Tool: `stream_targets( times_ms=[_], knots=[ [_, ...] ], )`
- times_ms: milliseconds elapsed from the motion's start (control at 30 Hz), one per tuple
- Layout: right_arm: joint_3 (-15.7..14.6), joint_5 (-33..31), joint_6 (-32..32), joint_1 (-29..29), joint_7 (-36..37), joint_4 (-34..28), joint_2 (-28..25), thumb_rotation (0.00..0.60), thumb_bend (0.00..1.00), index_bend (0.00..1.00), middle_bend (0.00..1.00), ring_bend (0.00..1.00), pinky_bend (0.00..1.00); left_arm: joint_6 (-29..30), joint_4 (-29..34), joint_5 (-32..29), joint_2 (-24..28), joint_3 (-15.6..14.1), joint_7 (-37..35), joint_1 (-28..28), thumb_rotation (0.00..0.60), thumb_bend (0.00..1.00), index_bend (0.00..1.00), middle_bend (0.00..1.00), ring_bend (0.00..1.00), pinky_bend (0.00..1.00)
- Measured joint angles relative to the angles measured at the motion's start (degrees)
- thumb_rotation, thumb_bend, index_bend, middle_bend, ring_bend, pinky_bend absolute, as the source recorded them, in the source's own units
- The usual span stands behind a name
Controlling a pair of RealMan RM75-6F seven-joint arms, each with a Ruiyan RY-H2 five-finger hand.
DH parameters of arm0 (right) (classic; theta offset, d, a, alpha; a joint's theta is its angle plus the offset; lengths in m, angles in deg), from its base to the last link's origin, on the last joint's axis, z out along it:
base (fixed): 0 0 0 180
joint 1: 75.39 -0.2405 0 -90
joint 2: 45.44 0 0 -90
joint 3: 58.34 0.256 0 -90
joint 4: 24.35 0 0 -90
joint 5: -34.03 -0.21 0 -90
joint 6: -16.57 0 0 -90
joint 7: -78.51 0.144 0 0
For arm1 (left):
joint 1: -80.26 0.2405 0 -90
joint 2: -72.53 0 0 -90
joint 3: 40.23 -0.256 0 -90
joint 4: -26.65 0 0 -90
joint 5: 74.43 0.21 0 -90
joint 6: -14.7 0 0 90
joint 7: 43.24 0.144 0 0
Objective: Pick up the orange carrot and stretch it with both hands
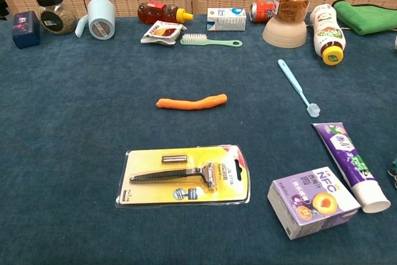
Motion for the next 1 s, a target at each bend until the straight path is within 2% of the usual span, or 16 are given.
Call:
stream_targets(
  times_ms=[767,1000],
  knots=[
    [0.0,-0.1,0.1,0.1,0.5,0.2,0.0,0.600,0.40,0.28,0.18,0.23,0.22,0.2,0.6,0.3,0.3,0.2,0.4,-0.3,0.600,0.42,0.20,0.12,0.12,0.12],
    [0.3,0.8,0.0,-0.3,2.3,0.5,0.1,0.600,0.40,0.33,0.22,0.25,0.23,0.1,1.4,0.7,1.2,0.3,0.3,-0.5,0.600,0.42,0.20,0.12,0.12,0.12]
  ],
)
